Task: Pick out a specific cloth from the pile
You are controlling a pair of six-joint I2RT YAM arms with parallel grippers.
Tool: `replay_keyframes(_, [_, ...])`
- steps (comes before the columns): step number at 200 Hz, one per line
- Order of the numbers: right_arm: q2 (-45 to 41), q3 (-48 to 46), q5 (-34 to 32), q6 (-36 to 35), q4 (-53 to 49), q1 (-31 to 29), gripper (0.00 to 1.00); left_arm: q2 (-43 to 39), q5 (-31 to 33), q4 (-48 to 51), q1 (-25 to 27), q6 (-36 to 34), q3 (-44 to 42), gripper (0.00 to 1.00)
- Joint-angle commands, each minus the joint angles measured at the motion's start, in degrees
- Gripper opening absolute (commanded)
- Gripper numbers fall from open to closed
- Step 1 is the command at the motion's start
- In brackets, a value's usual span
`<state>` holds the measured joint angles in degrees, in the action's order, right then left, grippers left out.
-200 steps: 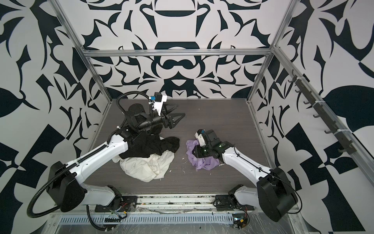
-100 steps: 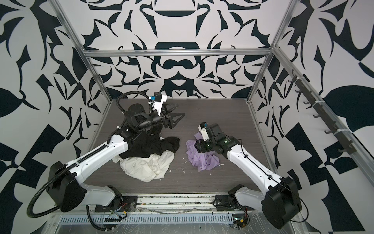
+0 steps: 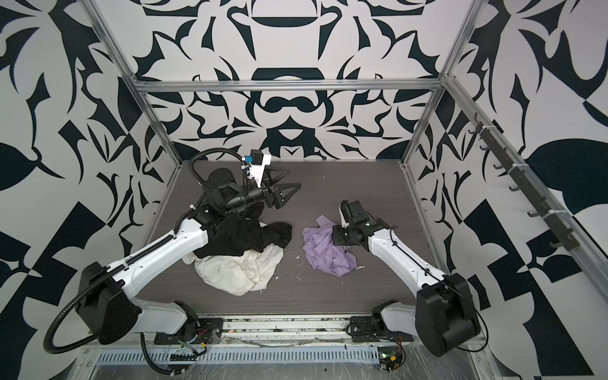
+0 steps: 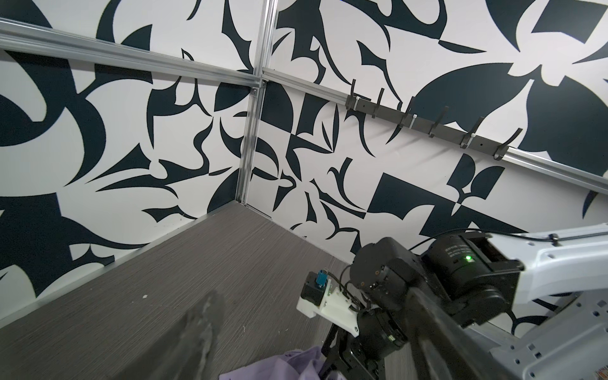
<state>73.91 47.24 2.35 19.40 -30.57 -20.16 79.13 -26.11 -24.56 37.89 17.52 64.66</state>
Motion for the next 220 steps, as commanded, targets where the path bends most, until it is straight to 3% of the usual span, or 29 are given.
replay_keyframes(1, [0.4, 0.1, -0.7, 1.5, 1.5, 0.5, 0.56, -0.4, 0.4, -0.9, -0.4, -0.5, -1.3, 0.89])
replay_keyframes(35, [-2.8, 3.6, -0.7, 0.3, -0.8, 1.1, 0.6, -1.3, 2.5, 0.3, -0.6, -0.6, -2.6, 0.91])
replay_keyframes(64, [-9.1, 5.0, -5.9, -3.0, 0.0, 1.7, 0.62, -4.3, 13.2, 9.0, -0.8, 1.2, -3.6, 1.0])
replay_keyframes(84, [-12.1, 5.3, -11.9, -6.6, 1.4, 2.3, 0.73, -7.8, 20.9, 13.1, -1.1, 3.2, -5.8, 0.96])
replay_keyframes(94, [-13.4, 4.0, -14.1, -11.3, 4.5, 2.3, 0.76, -9.5, 23.0, 14.0, -1.5, -0.2, -8.1, 0.95])
replay_keyframes(115, [-16.1, -2.0, -23.2, -17.1, 15.2, 2.4, 0.87, -10.4, 37.4, 26.1, -3.7, -3.7, -7.5, 0.96])
replay_keyframes(127, [-17.4, -8.2, -23.5, -22.6, 25.9, 2.5, 0.91, -10.4, 44.9, 31.4, -6.5, -3.8, -7.4, 0.97])
replay_keyframes(141, [-18.6, -15.1, -23.9, -26.6, 37.4, 2.5, 0.93, -10.9, 49.3, 33.6, -11.5, -3.8, -9.5, 0.97])
replay_keyframes(164, [-16.5, -22.4, -25.2, -31.4, 51.7, 4.5, 0.95, -11.5, 50.8, 31.9, -20.3, -5.3, -14.8, 0.97])
replay_keyframes(192, [-9.2, -22.5, -29.1, -29.4, 58.8, 6.3, 0.97, -10.1, 50.2, 18.1, -29.0, -8.6, -23.7, 0.94])
replay_keyframes(220, [-1.2, -24.5, -29.4, -29.3, 70.0, 7.2, 0.97, -3.8, 48.0, 5.5, -34.0, -14.2, -29.4, 0.93])
